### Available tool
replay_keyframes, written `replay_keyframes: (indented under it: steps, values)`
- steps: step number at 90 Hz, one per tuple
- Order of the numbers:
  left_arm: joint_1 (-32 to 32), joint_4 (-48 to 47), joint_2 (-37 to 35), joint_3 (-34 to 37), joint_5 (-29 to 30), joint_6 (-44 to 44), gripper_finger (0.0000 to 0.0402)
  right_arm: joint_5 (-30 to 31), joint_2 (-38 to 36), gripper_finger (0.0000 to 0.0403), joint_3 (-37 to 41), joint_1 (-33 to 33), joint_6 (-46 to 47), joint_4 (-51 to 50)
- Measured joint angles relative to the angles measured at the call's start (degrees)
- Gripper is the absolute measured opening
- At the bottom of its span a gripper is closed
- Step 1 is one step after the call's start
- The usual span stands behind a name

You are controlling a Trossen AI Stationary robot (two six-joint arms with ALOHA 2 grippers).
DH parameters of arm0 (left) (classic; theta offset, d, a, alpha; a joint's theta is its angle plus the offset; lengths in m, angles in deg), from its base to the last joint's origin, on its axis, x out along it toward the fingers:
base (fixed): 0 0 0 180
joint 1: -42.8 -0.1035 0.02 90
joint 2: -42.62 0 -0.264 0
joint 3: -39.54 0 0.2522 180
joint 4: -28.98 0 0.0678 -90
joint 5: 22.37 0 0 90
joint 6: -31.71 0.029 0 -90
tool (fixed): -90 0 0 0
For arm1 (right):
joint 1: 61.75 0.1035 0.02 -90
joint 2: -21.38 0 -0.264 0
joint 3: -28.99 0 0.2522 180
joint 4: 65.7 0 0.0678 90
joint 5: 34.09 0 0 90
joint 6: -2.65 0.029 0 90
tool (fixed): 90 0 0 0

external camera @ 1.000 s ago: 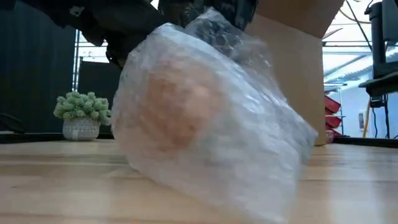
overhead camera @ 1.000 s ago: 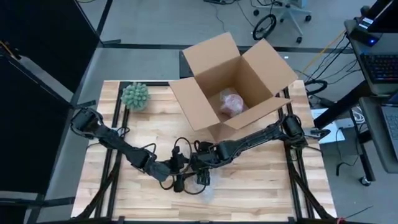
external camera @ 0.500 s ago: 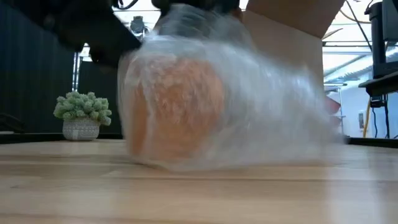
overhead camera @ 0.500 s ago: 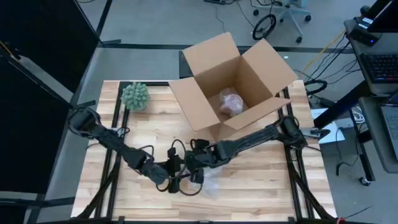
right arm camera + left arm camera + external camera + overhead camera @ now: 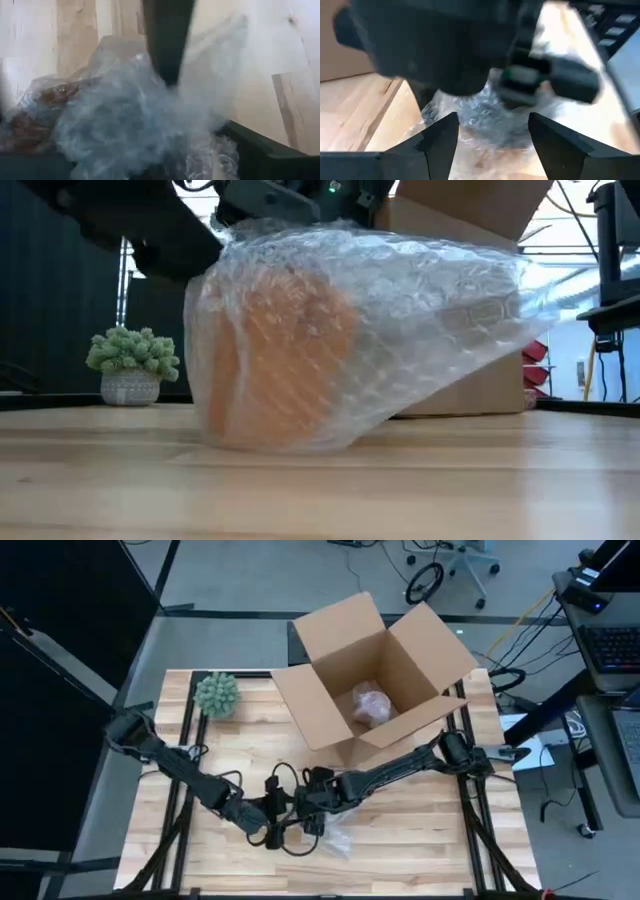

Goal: Wrap mug
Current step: Wrap the orange mug with bubble wrap

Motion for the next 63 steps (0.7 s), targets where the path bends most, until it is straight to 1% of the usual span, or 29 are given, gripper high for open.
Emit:
replay_keyframes:
  steps: [5, 18, 27, 45, 57, 61, 63]
  values:
    - [0.2, 0.0, -0.5, 0.0, 0.3, 0.0, 0.0228, -0.1, 0.0, 0.0208, 0.0, 0.0, 0.0, 0.0]
    - [0.1, 0.7, -0.3, -0.1, 3.4, 0.0, 0.0228, -0.2, 0.0, 0.0208, 0.1, -0.1, -0.2, 0.3]
    - [-1.0, 1.0, 2.0, -0.1, 3.9, -0.4, 0.0228, -0.2, 0.0, 0.0208, 0.1, -0.1, -0.4, 0.4]
    - [-1.5, 4.7, 8.2, -0.4, 4.8, -2.0, 0.0228, -0.7, 0.1, 0.0208, 0.3, -0.1, -1.9, -1.3]
    - [-1.6, 4.6, 8.9, -0.5, 4.9, -2.1, 0.0228, -0.6, -0.2, 0.0208, -0.8, -0.1, -2.9, -4.5]
    - [-1.7, 3.2, 9.0, -0.4, 4.3, -1.7, 0.0228, -0.5, -0.5, 0.0208, -1.7, -0.1, -2.6, -5.7]
    - [-1.7, 4.5, 9.2, -0.1, 4.9, -2.1, 0.0228, -0.5, -0.7, 0.0208, -2.4, -0.1, -2.7, -6.3]
